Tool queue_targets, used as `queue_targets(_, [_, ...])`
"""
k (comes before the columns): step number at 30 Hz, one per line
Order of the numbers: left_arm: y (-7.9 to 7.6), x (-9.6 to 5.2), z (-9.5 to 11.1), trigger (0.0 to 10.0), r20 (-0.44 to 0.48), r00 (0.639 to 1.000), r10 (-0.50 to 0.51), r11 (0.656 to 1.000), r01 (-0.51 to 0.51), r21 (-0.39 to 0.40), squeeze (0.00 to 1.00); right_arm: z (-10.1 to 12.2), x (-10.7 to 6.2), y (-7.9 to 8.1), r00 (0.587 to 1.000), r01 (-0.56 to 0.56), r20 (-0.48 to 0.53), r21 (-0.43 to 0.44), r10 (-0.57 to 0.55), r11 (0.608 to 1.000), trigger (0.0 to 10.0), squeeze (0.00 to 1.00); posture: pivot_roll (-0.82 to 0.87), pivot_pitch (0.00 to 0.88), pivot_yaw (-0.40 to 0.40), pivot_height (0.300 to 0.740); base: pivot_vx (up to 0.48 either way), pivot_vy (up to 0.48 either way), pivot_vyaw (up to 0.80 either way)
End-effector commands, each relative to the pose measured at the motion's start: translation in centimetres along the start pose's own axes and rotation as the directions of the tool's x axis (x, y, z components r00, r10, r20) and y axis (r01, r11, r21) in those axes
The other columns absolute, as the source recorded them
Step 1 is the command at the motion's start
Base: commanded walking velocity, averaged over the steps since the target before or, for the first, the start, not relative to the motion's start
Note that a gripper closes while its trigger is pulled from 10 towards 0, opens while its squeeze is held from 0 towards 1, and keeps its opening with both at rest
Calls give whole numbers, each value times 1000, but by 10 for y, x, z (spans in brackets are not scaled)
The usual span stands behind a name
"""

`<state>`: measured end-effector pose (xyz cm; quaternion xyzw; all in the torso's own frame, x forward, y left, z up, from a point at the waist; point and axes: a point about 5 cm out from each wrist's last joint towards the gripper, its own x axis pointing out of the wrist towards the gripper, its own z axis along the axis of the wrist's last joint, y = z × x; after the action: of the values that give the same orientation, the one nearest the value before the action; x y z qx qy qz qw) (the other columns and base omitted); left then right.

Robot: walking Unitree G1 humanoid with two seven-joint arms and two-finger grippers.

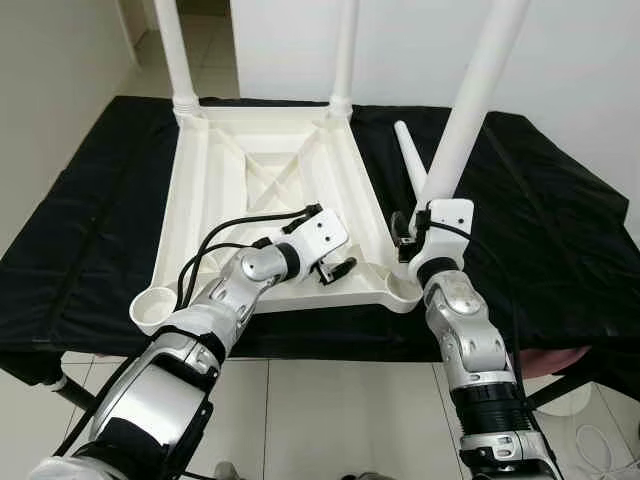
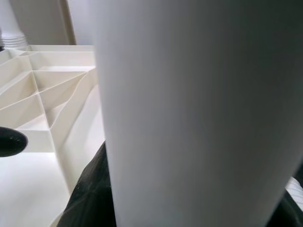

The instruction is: Building children table

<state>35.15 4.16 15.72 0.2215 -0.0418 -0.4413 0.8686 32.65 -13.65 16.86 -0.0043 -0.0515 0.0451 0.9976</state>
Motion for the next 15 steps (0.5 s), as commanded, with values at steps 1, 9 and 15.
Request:
queue_targets(1, [-4,-1,2,10000,18,999,-33,998,34,-46,0,1,-1,0,1000,-5,13,-1,5,1000,10000,0,-100,0,-33,740,0,0,0])
queue_targets(9, [-31,-15,12,10000,113,990,-80,967,105,-232,0,-2,-6,4,997,-61,43,9,61,998,10000,0,-72,0,-49,740,0,0,0])
queue_targets(15, [-36,-26,6,10000,75,997,-7,948,30,-317,0,3,-10,2,994,-54,94,52,49,997,10000,0,-68,0,-53,740,0,0,0])
